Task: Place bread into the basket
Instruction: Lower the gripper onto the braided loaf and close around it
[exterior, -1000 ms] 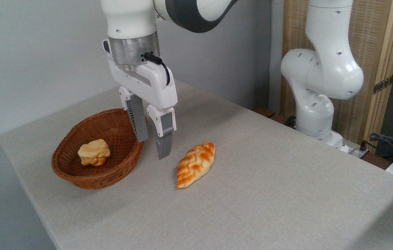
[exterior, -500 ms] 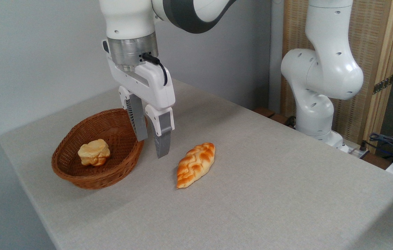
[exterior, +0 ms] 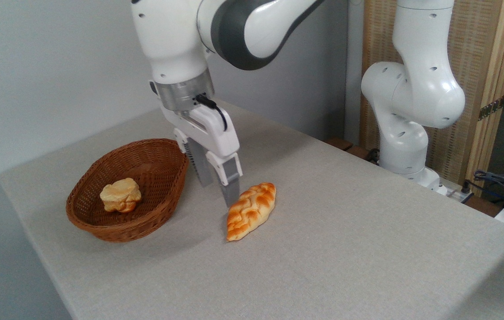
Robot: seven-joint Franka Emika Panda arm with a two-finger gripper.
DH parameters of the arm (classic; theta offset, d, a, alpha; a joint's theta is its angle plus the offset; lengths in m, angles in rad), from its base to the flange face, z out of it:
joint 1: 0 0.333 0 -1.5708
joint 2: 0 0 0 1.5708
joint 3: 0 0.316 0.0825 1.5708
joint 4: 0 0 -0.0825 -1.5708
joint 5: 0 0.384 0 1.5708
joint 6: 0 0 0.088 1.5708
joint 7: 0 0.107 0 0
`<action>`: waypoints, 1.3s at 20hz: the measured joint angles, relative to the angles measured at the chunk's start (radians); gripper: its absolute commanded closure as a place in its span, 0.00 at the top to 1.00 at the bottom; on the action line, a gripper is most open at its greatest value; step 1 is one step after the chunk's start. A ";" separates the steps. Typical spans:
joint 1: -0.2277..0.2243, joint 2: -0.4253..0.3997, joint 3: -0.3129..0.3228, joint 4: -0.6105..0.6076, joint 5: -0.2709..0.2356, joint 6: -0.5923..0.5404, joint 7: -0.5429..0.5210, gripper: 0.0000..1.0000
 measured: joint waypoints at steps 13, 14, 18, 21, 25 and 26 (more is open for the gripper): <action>-0.017 -0.090 0.007 -0.231 -0.011 0.067 -0.099 1.00; -0.017 -0.089 0.007 -0.247 -0.021 0.100 -0.113 1.00; -0.017 -0.085 0.007 -0.279 -0.033 0.153 -0.147 1.00; -0.017 -0.085 0.007 -0.279 -0.033 0.154 -0.149 0.65; -0.017 -0.085 0.007 -0.281 -0.033 0.153 -0.149 0.42; -0.017 -0.085 0.007 -0.281 -0.033 0.153 -0.149 0.42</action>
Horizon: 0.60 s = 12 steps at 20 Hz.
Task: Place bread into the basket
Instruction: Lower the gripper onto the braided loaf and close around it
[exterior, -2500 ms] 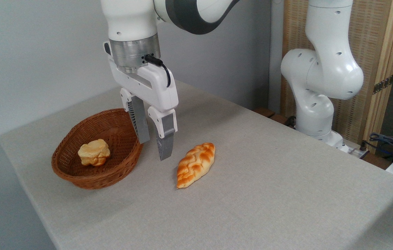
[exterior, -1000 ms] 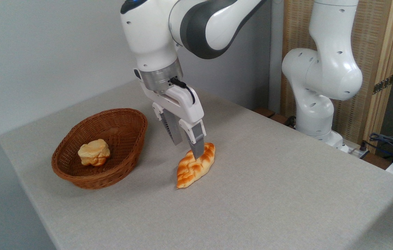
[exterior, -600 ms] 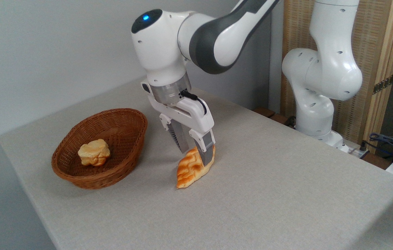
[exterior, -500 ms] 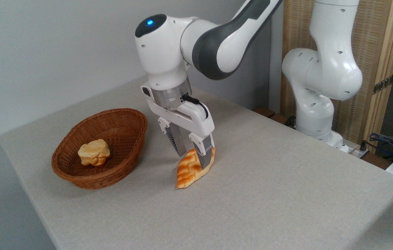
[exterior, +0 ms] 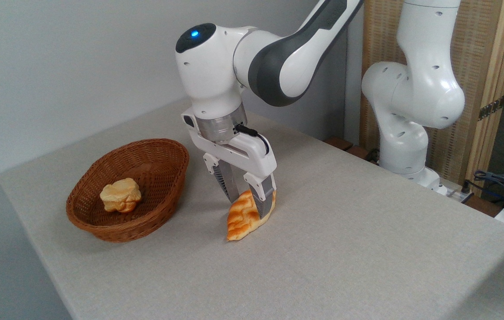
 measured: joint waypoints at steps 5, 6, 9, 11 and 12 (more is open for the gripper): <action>0.000 0.000 0.000 0.000 0.000 0.000 0.000 0.42; 0.000 0.000 0.000 0.000 0.000 0.000 0.000 0.42; 0.000 0.000 0.000 0.000 0.000 0.000 0.000 0.41; 0.000 0.000 0.000 0.000 0.000 -0.001 0.001 0.38; 0.000 0.000 0.000 0.000 0.000 -0.001 0.001 0.38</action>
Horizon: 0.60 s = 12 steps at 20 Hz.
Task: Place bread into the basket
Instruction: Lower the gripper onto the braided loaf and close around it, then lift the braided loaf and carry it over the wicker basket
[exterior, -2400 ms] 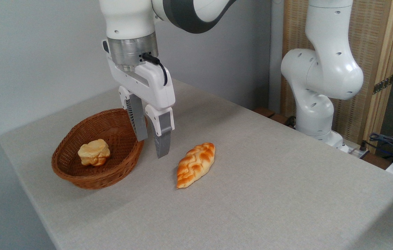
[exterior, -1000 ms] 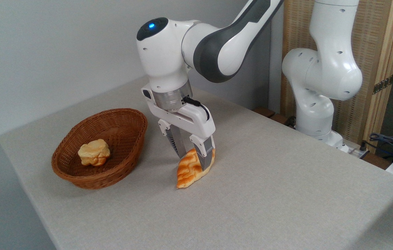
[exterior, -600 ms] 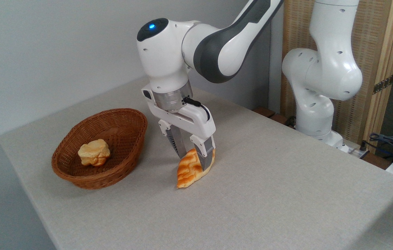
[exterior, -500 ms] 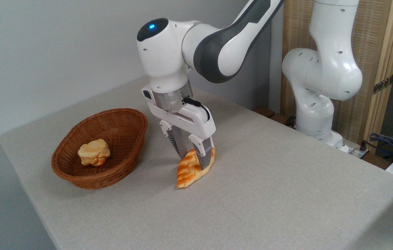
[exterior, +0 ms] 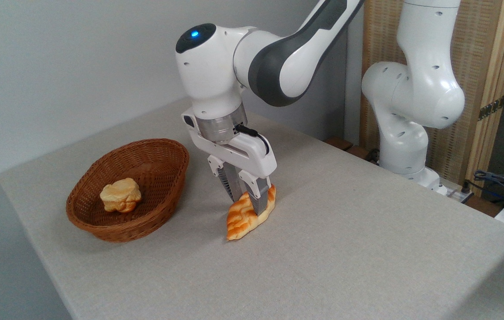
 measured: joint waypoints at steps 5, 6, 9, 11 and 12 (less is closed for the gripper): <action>0.000 -0.001 0.000 0.000 0.000 0.000 0.005 0.38; 0.000 -0.001 0.000 0.000 0.000 0.000 0.005 0.38; 0.000 -0.002 0.000 0.002 0.000 -0.002 0.005 0.38; -0.002 -0.003 -0.001 0.020 0.000 -0.022 0.005 0.39; -0.003 -0.004 -0.003 0.038 -0.003 -0.029 0.005 0.39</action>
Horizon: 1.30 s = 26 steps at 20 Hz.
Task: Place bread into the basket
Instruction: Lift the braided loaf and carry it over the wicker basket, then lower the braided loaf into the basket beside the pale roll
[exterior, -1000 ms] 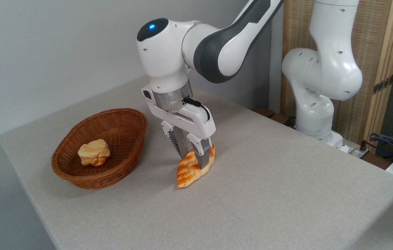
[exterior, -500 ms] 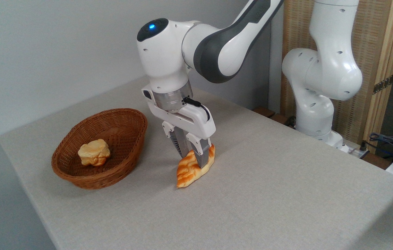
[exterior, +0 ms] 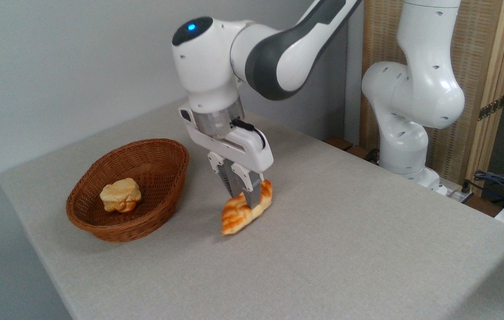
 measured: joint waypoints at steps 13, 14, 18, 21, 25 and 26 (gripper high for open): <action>-0.049 0.133 -0.194 0.367 -0.128 -0.030 -0.267 0.47; -0.049 0.162 -0.199 0.392 -0.128 -0.020 -0.289 0.49; -0.049 0.230 -0.228 0.434 -0.128 0.125 -0.324 0.83; -0.049 0.268 -0.262 0.434 -0.108 0.194 -0.325 0.99; -0.049 0.308 -0.284 0.434 -0.067 0.203 -0.325 1.00; -0.049 0.313 -0.285 0.434 -0.052 0.203 -0.325 1.00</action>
